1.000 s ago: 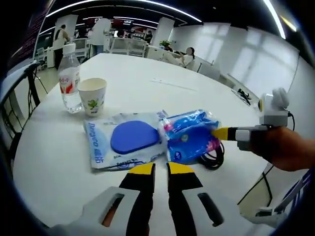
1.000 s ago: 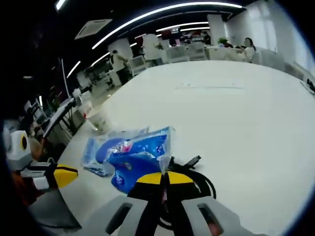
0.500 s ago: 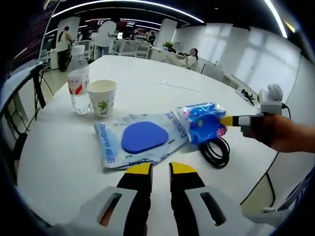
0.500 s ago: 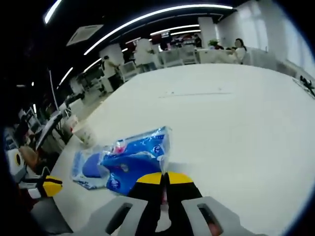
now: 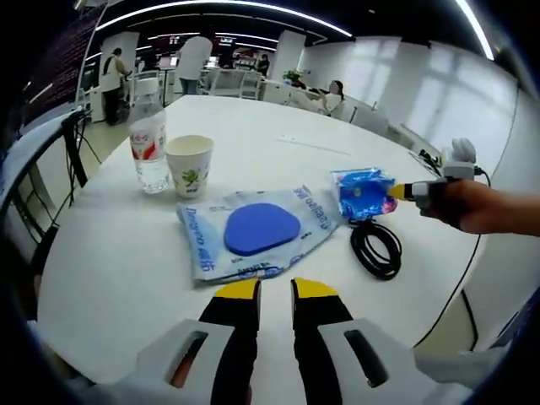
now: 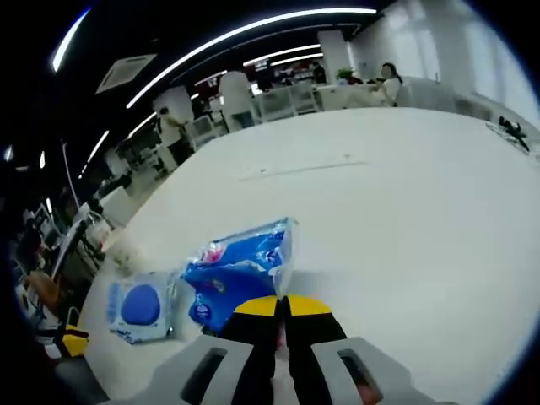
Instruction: Arrange the tabletop items into an orderly group along one side of the table until the central work area is clear of visible clutter.
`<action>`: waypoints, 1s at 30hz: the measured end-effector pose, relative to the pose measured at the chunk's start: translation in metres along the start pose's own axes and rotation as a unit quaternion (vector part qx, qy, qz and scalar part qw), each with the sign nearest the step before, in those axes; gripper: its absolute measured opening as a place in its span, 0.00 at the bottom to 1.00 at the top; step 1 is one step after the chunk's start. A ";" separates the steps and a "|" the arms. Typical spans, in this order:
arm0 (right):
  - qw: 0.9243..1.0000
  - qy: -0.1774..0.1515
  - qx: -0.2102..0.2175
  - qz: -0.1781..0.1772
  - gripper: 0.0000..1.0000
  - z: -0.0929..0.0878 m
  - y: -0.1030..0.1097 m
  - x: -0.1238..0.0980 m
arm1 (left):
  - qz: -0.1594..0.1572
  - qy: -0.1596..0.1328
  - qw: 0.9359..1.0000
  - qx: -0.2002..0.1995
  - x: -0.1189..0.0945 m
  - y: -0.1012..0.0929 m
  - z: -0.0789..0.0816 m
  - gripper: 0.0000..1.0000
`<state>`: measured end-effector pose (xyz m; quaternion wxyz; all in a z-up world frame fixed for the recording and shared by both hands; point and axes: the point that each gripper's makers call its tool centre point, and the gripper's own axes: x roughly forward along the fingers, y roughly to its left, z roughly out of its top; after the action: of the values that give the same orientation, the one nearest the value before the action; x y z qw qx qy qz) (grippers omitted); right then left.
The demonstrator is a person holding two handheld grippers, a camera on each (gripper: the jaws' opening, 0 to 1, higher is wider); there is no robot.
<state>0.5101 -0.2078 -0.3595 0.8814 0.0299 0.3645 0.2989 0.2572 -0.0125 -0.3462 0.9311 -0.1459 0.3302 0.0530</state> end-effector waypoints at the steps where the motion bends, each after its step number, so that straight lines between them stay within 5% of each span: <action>1: 1.000 0.000 0.001 -0.001 0.00 0.000 -0.003 0.001 | 0.001 0.000 1.000 0.001 -0.002 0.001 -0.001 0.12; 30: 0.998 0.043 -0.034 -0.008 0.00 -0.001 -0.048 0.037 | 0.024 0.016 1.000 0.002 -0.004 -0.001 -0.014 0.12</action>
<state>0.5539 -0.2271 -0.3963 0.8679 -0.0158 0.3918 0.3051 0.2457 -0.0181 -0.3533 0.9244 -0.1371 0.3487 0.0719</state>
